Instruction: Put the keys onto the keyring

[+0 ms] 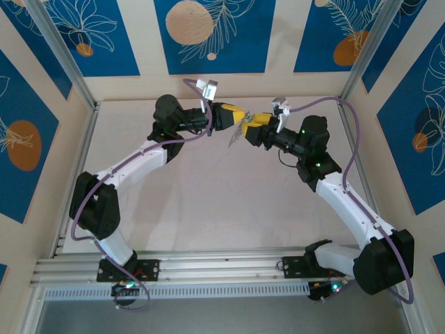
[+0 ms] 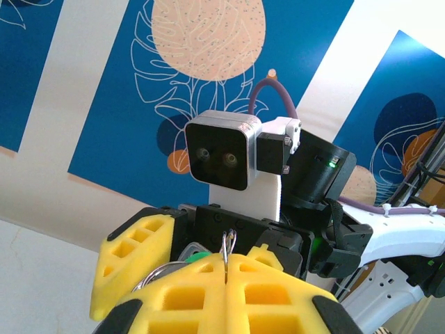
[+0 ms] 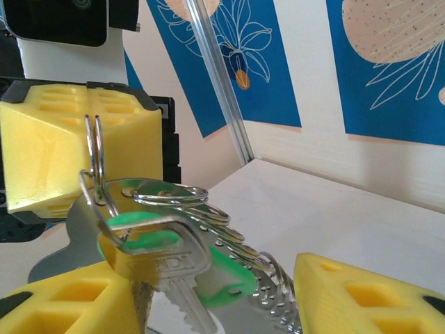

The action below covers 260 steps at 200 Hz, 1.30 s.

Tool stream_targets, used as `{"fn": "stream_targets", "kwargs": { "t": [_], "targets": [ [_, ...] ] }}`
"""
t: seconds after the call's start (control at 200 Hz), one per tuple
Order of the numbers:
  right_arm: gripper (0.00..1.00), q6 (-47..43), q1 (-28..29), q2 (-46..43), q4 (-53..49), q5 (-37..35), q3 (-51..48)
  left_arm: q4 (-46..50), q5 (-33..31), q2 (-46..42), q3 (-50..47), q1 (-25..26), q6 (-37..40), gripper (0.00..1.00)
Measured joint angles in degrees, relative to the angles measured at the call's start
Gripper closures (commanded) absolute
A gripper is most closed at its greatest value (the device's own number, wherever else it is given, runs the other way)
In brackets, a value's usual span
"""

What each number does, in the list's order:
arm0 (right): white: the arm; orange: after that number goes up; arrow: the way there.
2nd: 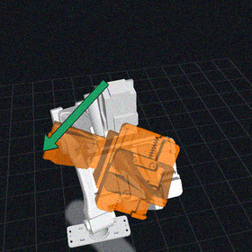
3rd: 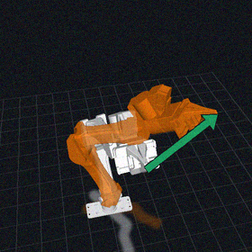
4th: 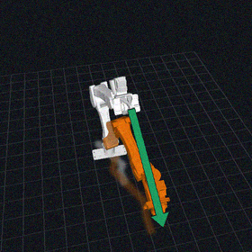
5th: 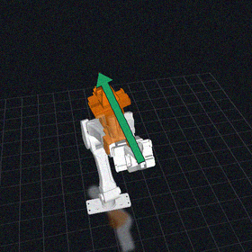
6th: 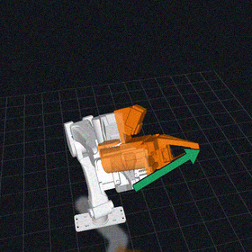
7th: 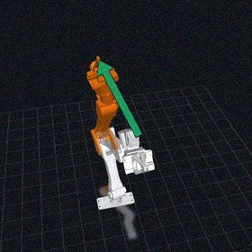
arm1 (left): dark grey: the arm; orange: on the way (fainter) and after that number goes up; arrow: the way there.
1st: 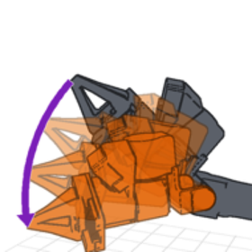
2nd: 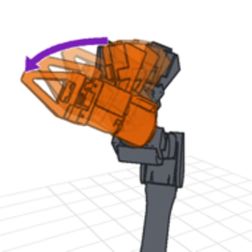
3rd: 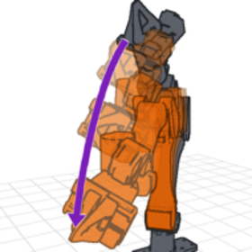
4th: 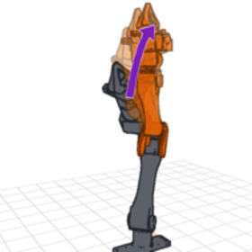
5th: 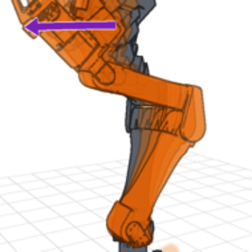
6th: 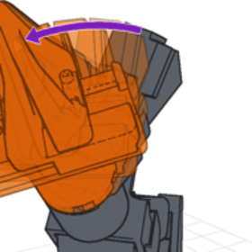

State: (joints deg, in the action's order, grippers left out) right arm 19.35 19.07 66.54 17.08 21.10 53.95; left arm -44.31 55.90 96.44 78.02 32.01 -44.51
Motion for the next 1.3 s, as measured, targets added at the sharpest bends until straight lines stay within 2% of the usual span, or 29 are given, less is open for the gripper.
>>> {"fn": "stream_targets", "kwargs": {
  "t": [0.51,0.88,1.3],
  "targets": [
    [1.0,-2.4,0.15,-1.2,-2.12,0.57,-0.28,2.36,-0.96,0.0,0.02,0.04,1.6,1.0],
    [1.0,-2.73,1.44,-3.5,-3.93,-0.35,-1.29,3.45,-1.14,0.0,0.02,0.07,3.08,1.0],
    [1.0,-6.1,6.05,-5.62,-6.95,-7.13,-3.58,7.74,-1.14,-1.27,0.02,0.24,6.84,1.0]
  ]
}}
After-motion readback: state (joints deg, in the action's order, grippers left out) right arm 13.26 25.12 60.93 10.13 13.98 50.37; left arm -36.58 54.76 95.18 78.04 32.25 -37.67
